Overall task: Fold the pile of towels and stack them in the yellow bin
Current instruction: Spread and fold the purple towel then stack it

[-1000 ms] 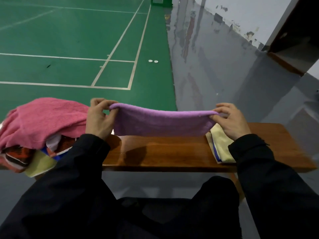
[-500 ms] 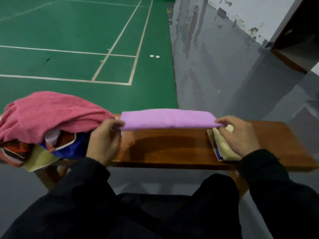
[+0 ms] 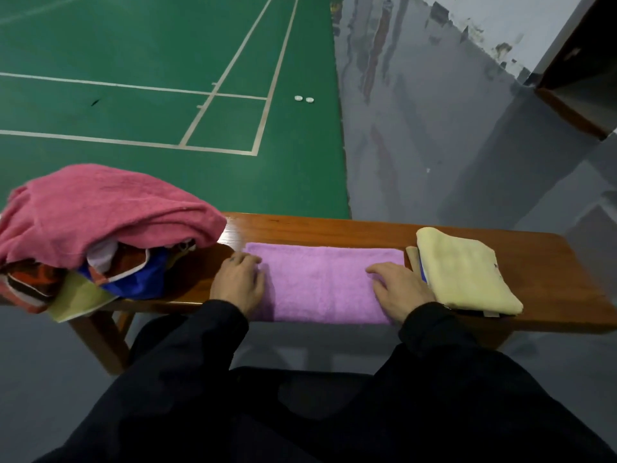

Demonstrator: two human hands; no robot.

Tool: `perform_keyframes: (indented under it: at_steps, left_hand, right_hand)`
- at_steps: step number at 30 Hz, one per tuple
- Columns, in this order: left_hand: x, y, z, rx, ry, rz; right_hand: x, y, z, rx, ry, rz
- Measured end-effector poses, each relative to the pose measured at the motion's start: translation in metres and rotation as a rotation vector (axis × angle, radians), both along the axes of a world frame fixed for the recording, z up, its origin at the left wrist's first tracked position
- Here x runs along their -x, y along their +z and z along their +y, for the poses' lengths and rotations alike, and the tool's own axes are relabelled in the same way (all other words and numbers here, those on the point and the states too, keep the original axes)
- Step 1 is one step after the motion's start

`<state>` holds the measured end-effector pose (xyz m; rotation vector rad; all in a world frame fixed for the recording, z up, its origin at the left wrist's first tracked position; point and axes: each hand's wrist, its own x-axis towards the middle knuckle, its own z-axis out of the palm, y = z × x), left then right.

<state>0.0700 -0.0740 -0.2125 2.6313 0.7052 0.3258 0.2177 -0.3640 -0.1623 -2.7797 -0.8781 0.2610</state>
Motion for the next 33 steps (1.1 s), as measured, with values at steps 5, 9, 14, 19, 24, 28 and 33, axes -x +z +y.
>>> perform_keyframes:
  at_steps: [5, 9, 14, 19, 24, 28, 33]
  left_hand:
    - [-0.021, -0.001, 0.01, 0.23, 0.287, 0.136]
    - [-0.022, 0.001, 0.002, 0.187, 0.331, 0.206]
    - [-0.007, 0.001, -0.018, -0.015, 0.383, 0.35]
    - [-0.023, 0.015, -0.013, 0.232, 0.282, 0.256]
    - [-0.033, 0.022, 0.012, 0.447, 0.35, 0.12]
    - [-0.029, 0.015, 0.023, 0.586, 0.385, 0.006]
    - [-0.015, 0.015, 0.02, 0.608, 0.342, -0.2]
  right_hand:
    - [-0.016, -0.02, 0.027, -0.079, -0.059, 0.124]
    - [-0.013, -0.048, 0.03, 0.036, 0.018, 0.017]
    - [-0.007, -0.065, 0.024, 0.242, 0.11, -0.072]
    - [-0.014, -0.064, 0.027, 0.246, 0.129, -0.077]
    - [-0.03, -0.063, 0.042, 0.218, 0.123, -0.065]
    - [-0.036, -0.059, 0.053, 0.219, 0.129, -0.057]
    - [-0.024, -0.055, 0.031, -0.126, 0.023, -0.119]
